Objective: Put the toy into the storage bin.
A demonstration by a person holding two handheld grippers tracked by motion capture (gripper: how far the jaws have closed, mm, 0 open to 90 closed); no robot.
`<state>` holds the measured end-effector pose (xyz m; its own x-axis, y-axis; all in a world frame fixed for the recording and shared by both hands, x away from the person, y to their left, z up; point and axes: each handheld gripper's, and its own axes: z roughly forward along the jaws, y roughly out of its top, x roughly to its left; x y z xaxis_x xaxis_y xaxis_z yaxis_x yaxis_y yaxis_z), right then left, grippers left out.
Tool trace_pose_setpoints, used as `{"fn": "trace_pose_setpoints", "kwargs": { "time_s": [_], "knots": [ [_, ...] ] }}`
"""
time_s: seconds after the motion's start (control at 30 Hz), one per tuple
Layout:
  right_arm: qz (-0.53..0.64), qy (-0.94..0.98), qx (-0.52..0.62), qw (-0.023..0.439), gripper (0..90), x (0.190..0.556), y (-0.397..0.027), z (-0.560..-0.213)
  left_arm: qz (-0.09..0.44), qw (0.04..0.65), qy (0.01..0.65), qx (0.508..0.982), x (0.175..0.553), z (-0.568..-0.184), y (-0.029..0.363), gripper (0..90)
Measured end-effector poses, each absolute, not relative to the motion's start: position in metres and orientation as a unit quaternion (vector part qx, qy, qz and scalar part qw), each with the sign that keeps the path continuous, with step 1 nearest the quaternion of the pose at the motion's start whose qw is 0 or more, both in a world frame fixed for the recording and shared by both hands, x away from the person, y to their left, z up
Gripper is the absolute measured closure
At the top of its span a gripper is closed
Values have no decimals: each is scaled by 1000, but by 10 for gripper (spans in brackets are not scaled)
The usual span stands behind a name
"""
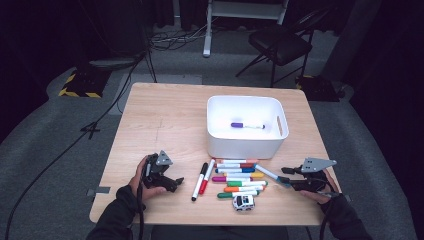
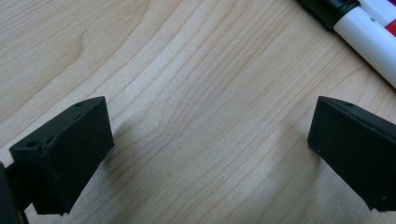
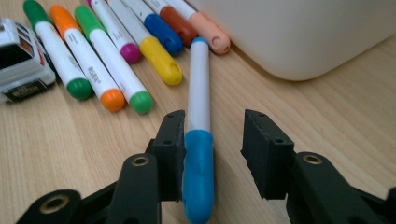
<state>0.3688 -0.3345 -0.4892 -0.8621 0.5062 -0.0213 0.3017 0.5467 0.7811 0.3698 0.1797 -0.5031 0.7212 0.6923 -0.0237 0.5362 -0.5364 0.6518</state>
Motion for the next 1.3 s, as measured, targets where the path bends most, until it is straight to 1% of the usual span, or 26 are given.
{"fn": "trace_pose_setpoints", "kwargs": {
  "time_s": [0.23, 0.33, 0.4, 0.5, 0.53, 0.97, 1.1, 1.3],
  "knots": [
    [409, 873, 240, 112, 607, 372, -333, -501, 119, 327, 354, 868, 370, -503, 180, 2],
    [410, 873, 240, 113, 619, 372, -332, -502, 119, 327, 354, 868, 370, -503, 180, 2],
    [411, 872, 241, 116, 643, 371, -333, -502, 119, 327, 354, 868, 370, -503, 180, 2],
    [412, 873, 234, 118, 722, 369, -333, -502, 119, 327, 354, 868, 370, -503, 180, 2],
    [412, 874, 228, 119, 733, 368, -333, -502, 119, 327, 354, 868, 370, -503, 180, 2],
    [406, 875, 233, 125, 741, 367, -341, -499, 119, 327, 354, 868, 370, -503, 180, 2],
    [419, 867, 235, 137, 752, 365, -347, -490, 119, 327, 354, 868, 370, -503, 180, 2],
    [431, 862, 229, 136, 752, 364, -351, -481, 123, 326, 354, 868, 370, -503, 180, 2]
  ]
}}
